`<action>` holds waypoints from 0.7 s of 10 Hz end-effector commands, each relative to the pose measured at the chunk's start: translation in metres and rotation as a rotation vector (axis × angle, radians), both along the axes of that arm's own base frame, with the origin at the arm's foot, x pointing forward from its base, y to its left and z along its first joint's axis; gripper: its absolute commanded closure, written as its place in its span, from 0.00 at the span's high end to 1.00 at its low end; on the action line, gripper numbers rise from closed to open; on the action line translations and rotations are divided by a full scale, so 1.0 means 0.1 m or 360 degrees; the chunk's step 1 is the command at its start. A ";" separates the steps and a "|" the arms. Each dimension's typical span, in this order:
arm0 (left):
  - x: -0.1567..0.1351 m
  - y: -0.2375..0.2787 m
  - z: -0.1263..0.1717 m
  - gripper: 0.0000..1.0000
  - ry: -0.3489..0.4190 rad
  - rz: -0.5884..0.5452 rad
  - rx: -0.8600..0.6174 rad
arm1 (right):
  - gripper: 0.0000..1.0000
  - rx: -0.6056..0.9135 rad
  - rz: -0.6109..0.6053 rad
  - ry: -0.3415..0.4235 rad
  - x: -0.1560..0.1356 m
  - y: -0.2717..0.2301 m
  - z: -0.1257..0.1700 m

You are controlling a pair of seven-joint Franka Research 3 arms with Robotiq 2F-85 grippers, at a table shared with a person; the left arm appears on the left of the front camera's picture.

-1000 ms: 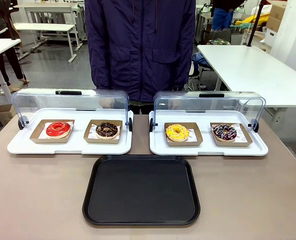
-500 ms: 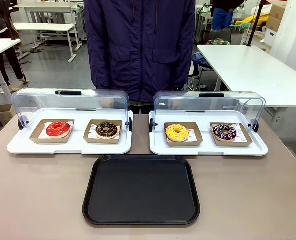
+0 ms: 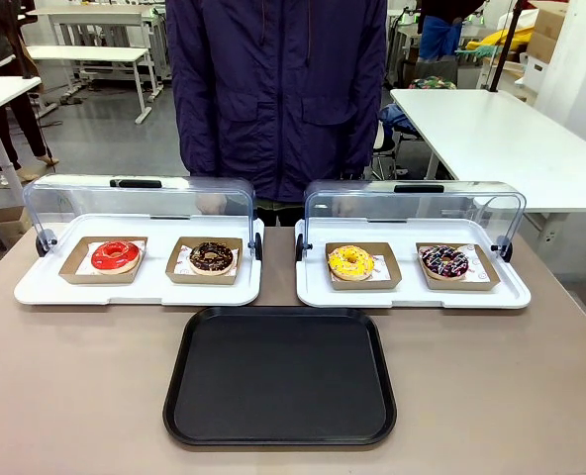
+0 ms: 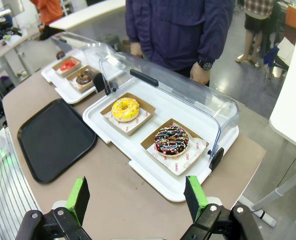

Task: Move the third donut from the left to the tray.
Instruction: Pick up the Paper togo box containing the Donut indicated by the person and place it on the Handle tray.

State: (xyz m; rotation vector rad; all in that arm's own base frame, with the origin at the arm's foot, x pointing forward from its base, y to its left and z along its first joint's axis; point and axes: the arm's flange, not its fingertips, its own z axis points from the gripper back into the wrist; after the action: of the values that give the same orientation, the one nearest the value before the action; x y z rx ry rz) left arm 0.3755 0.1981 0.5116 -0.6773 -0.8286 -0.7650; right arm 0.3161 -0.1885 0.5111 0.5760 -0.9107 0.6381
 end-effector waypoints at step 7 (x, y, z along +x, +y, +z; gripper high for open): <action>-0.01 -0.01 0.02 1.00 -0.0018 -0.0017 -0.0010 | 1.00 0.0018 0.0015 -0.0056 0.03 -0.01 0.02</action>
State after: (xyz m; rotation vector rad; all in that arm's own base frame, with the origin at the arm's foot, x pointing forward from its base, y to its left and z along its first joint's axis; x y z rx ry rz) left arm 0.3755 0.1981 0.5116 -0.6773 -0.8286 -0.7650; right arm 0.3161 -0.1886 0.5111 0.5760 -0.9107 0.6381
